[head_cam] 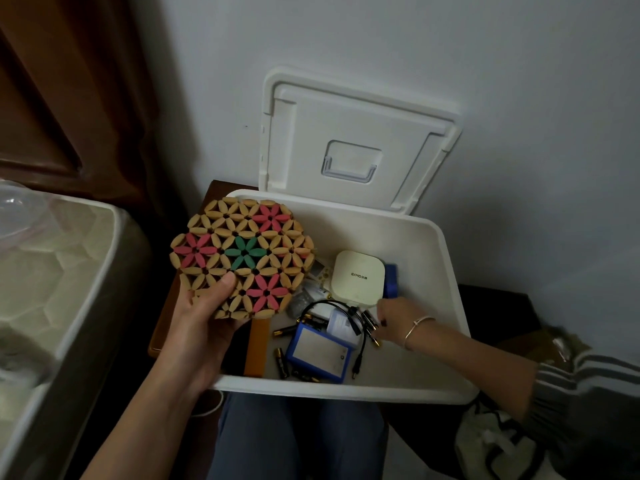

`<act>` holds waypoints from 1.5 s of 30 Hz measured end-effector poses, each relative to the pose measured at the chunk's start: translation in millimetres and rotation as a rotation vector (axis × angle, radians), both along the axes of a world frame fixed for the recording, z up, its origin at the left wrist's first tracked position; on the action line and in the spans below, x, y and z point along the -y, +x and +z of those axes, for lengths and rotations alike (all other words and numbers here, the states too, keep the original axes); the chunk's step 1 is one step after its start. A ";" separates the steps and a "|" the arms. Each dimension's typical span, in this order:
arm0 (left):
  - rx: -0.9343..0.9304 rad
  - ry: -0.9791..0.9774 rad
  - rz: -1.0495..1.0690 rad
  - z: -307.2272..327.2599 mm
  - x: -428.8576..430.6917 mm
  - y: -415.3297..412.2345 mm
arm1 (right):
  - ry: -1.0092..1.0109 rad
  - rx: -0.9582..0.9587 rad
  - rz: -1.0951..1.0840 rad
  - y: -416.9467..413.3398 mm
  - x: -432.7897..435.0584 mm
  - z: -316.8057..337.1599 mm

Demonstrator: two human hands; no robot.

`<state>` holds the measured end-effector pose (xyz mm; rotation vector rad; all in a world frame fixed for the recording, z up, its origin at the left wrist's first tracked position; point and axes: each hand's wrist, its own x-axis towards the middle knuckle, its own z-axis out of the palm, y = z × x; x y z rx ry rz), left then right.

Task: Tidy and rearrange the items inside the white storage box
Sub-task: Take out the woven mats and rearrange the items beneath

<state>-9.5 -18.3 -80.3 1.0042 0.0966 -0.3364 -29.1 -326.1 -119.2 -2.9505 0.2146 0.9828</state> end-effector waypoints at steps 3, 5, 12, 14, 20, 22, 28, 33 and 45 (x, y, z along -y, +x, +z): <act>-0.009 0.008 0.010 0.0 0.5 0.1 | -0.060 -0.041 -0.026 -2.3 -1.9 -14.6; -0.009 0.016 0.009 0.8 1.1 0.5 | -0.057 -0.031 -0.045 -1.0 -4.1 -25.3; 0.002 0.022 0.010 0.6 1.1 -1.1 | -0.042 -0.026 -0.109 -2.2 -10.6 -44.7; -0.005 0.020 0.013 -0.2 1.0 -0.8 | -0.019 -0.050 -0.125 -2.3 -9.0 -44.5; -0.017 -0.016 0.025 0.5 0.8 0.3 | -0.014 -0.221 -0.143 -4.7 -14.3 -27.1; -0.006 -0.016 0.019 0.7 0.6 -0.1 | 0.008 -0.279 -0.195 -3.3 -14.0 -14.4; 0.005 0.021 0.013 -0.3 2.9 -0.6 | 0.337 -0.303 -0.405 9.0 -13.1 44.3; 0.002 0.010 0.026 0.8 3.7 0.2 | 0.513 -0.183 -0.463 60.2 -43.8 55.4; 0.008 0.040 0.033 1.0 4.4 -1.3 | -0.107 0.028 -0.052 116.6 -80.2 -13.2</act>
